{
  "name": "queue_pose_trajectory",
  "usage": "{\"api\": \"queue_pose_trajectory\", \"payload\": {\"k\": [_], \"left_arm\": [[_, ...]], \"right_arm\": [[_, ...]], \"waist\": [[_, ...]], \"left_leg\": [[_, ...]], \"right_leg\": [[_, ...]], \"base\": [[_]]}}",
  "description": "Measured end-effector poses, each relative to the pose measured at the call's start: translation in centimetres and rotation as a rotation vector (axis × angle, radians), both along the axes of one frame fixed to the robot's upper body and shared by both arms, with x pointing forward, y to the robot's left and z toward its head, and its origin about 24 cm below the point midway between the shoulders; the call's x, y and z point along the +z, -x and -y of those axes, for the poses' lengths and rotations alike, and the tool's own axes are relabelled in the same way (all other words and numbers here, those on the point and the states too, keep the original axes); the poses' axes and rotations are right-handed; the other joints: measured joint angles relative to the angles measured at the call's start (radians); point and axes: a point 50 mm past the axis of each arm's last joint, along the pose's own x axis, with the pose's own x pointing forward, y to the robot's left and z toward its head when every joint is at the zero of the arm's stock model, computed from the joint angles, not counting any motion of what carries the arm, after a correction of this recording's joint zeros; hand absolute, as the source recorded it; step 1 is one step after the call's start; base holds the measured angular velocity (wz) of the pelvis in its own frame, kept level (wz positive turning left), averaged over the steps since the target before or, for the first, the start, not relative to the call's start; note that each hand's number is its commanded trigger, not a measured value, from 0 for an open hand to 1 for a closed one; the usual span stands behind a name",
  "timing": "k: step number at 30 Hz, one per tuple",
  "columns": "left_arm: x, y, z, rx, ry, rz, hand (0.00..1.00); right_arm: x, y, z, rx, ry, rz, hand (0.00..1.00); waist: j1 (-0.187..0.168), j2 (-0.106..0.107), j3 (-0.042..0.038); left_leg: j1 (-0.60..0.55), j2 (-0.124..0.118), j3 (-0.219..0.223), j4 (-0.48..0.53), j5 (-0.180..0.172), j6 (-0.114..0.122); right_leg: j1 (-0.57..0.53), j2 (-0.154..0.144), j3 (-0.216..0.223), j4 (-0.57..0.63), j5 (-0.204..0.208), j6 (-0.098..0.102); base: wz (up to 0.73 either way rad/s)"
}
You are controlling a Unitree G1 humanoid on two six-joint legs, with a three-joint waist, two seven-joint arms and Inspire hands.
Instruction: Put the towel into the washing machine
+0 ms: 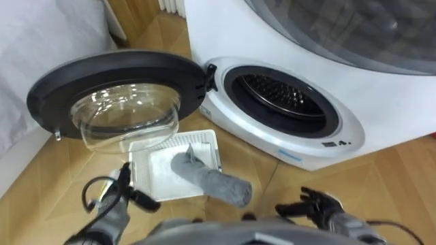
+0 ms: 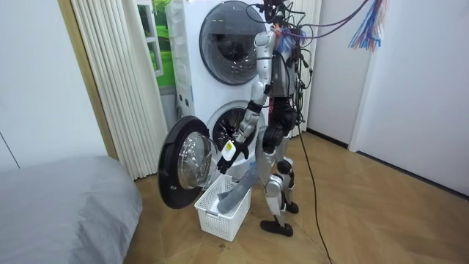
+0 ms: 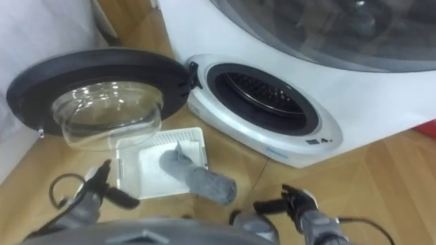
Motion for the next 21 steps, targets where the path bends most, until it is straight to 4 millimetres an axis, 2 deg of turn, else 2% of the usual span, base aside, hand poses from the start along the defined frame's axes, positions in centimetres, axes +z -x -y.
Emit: {"api": "queue_pose_trajectory", "payload": {"k": [2,5,7,10,14,21], "left_arm": [[0.3,-1.5,0.6,-0.043,-0.008,0.029,0.00],[0.6,-2.5,0.9,-0.058,-0.026,0.050,0.00],[0.8,-3.0,1.2,-0.059,-0.032,0.072,0.00],[1.4,-4.4,1.9,-0.112,-0.055,0.108,0.00],[2.1,-6.1,2.9,-0.203,-0.104,0.165,0.00],[3.4,-8.4,4.9,-0.333,-0.147,0.244,0.00]], "right_arm": [[0.2,-0.9,-0.2,0.012,0.012,0.025,0.00],[0.5,-2.0,-0.6,0.026,0.015,0.060,0.00],[0.5,-2.1,-0.8,0.026,0.017,0.066,0.00],[0.7,-2.9,-0.9,-0.006,0.008,0.085,0.00],[1.1,-4.5,-1.8,0.029,0.009,0.130,0.00],[1.8,-6.3,-2.6,0.002,-0.032,0.201,0.00]], "waist": [[-0.009,0.000,0.0119],[-0.024,0.001,0.0199],[-0.025,0.001,0.0219],[-0.025,0.002,0.0296],[-0.028,-0.001,0.0478],[-0.037,0.004,0.0571]], "left_leg": [[-0.051,-0.002,-0.002,0.026,0.001,0.001],[-0.116,-0.003,-0.001,0.048,0.003,0.006],[-0.162,-0.003,-0.002,0.067,0.003,0.006],[-0.238,-0.002,-0.006,0.103,0.004,0.007],[-0.331,-0.001,0.002,0.154,0.005,0.008],[-0.501,0.005,0.001,0.283,-0.002,0.012]], "right_leg": [[-0.047,-0.005,0.000,0.018,0.000,0.000],[-0.112,-0.009,0.002,0.043,0.000,0.000],[-0.163,-0.011,0.002,0.072,-0.001,0.000],[-0.247,-0.014,0.005,0.122,-0.003,-0.001],[-0.344,-0.021,0.005,0.178,-0.011,-0.011],[-0.509,-0.025,0.007,0.300,-0.026,-0.030]], "base": [[0.00],[0.00],[0.00],[0.01],[-0.01],[0.03]]}}
